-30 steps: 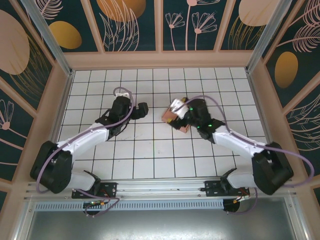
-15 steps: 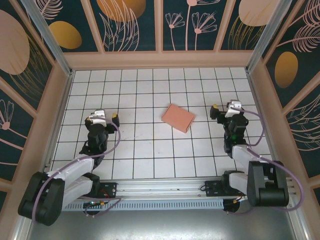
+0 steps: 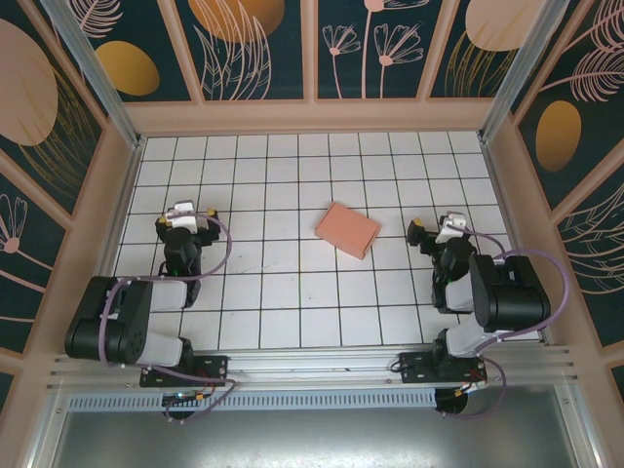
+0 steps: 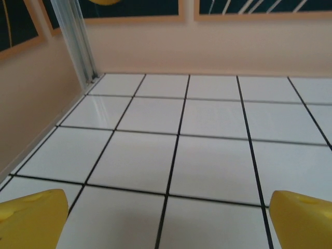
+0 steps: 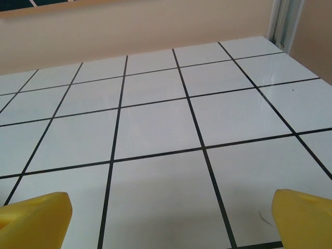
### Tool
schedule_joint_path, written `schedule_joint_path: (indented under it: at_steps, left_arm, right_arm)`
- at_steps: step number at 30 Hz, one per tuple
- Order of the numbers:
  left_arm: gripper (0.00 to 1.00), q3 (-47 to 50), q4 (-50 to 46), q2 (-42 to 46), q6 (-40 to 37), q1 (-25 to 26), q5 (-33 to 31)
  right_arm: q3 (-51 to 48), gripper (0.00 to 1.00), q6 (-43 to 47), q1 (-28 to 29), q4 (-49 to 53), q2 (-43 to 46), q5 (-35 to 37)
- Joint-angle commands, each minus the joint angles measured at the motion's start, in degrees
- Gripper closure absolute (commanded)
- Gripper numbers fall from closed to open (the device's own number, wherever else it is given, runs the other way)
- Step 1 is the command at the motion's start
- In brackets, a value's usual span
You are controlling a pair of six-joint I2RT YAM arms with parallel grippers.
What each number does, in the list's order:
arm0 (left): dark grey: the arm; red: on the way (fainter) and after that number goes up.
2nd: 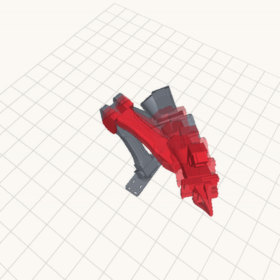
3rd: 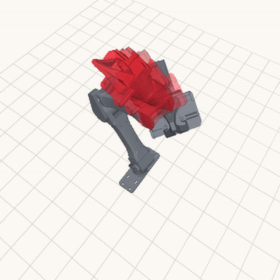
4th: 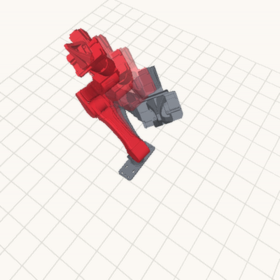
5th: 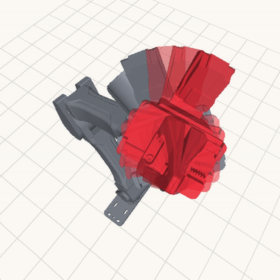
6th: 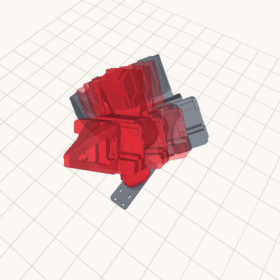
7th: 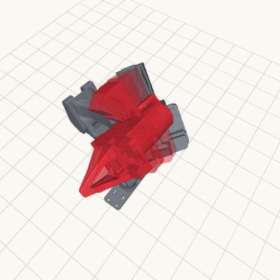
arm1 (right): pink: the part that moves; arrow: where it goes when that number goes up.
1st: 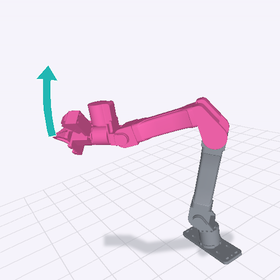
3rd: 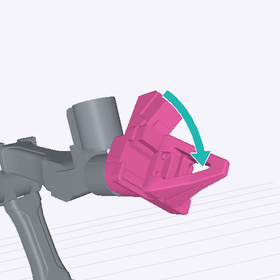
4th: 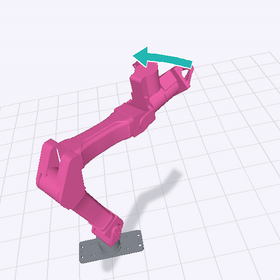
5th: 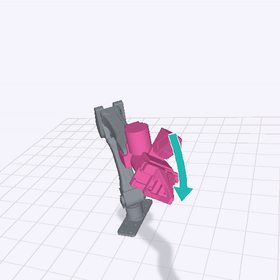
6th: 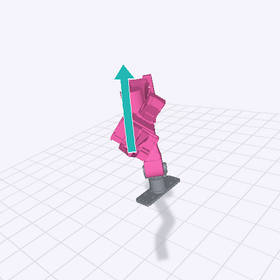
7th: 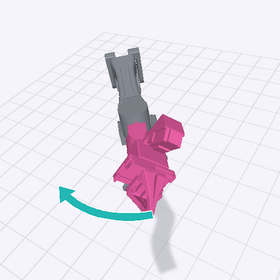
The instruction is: Fold the paper box
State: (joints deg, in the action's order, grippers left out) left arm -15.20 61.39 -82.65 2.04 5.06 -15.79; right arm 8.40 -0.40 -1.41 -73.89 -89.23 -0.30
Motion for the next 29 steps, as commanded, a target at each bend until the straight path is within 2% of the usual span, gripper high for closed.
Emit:
schedule_joint_path:
  at_steps: [1,7,12,17,21,29]
  left_arm:
    - [0.01,1.27,10.3,-3.47,2.3,-2.97,3.42]
    - [0.01,0.79,9.45,-3.84,2.99,-3.92,4.44]
    - [0.01,2.7,13.74,-4.55,3.94,-3.84,0.85]
    - [0.01,2.65,13.27,-4.36,3.87,-3.83,1.15]
    - [0.01,1.9,11.88,-4.37,2.75,-3.83,4.63]
    - [0.01,2.02,12.03,-4.3,2.72,-3.85,4.7]
  right_arm:
    - [1.29,0.01,-0.33,-0.25,-6.59,0.07,-0.27]
    - [4.2,0.01,-0.83,-0.3,-1.23,-0.06,0.61]
    - [4.19,0.01,-0.83,-0.35,-1.32,-0.04,0.65]
    - [4.17,0.01,-0.81,-0.3,-1.32,-0.07,0.6]
    - [4.21,0.01,-0.75,-0.35,-1.35,-0.04,0.71]
    - [4.17,0.01,-0.82,-0.31,-1.35,-0.02,0.73]
